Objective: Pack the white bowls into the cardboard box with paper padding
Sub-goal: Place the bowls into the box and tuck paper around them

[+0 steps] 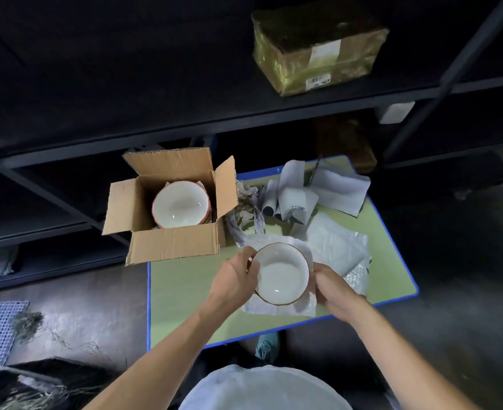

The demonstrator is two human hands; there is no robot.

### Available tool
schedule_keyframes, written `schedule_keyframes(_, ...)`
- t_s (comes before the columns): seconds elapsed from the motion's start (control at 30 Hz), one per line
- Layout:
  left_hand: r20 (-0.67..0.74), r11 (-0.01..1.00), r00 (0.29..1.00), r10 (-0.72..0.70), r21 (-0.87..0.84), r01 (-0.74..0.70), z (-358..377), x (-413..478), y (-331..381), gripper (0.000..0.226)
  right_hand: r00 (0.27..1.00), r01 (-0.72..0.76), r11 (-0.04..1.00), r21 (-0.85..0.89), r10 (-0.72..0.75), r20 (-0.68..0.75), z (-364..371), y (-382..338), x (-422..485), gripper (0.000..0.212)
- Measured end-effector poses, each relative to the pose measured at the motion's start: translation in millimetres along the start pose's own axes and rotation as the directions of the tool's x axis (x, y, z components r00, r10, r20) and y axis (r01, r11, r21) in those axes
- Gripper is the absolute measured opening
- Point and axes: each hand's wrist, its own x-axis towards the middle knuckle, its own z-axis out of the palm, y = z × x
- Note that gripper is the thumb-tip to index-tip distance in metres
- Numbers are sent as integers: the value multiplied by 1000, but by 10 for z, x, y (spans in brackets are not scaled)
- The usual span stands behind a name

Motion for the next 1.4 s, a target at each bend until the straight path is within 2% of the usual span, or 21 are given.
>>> schedule_keyframes(0.07,-6,999,1000,-24,-43,23,-6,-4,7,20,999,-12,987,162,7,36,-33,24,-24,27)
schedule_keyframes(0.13,-4,997,999,-32,-70,31,-11,-14,14,20,995,-7,968,251,-18,96,-69,30,-81,37)
schedule_keyframes(0.23,8,993,999,-33,-113,33,-4,-32,29,18,975,29,980,198,-71,211,-93,0,-192,52)
schedule_keyframes(0.4,66,989,995,-78,-123,85,15,-32,38,30,974,92,984,152,-120,190,-130,-18,-262,56)
schedule_keyframes(0.5,215,950,974,-75,-283,135,24,-99,39,44,967,116,982,151,-146,208,-148,-14,-282,57)
schedule_keyframes(0.57,238,927,968,-75,-341,156,20,-141,58,48,963,131,981,141,-160,217,-147,-37,-292,61)
schedule_keyframes(0.73,129,966,990,-62,-241,92,-24,-149,121,50,970,155,987,54,-162,183,-138,-98,-277,67)
schedule_keyframes(0.87,77,957,995,-56,-279,75,-72,-176,158,46,972,204,977,-55,-196,127,-137,-159,-310,58)
schedule_keyframes(0.97,27,946,998,-54,-318,60,-124,-215,200,38,960,271,949,-162,-254,121,-119,-293,-421,63)
schedule_keyframes(1.1,-72,935,997,-11,-355,-15,-267,-285,276,22,949,302,938,-172,-279,146,-102,-508,-513,58)
schedule_keyframes(1.3,-205,914,977,60,-383,-137,-602,-448,357,20,922,315,944,-98,-280,267,-25,-847,-646,57)
schedule_keyframes(1.4,-256,901,965,60,-401,-162,-770,-473,329,19,919,329,938,-111,-292,265,70,-1026,-688,57)
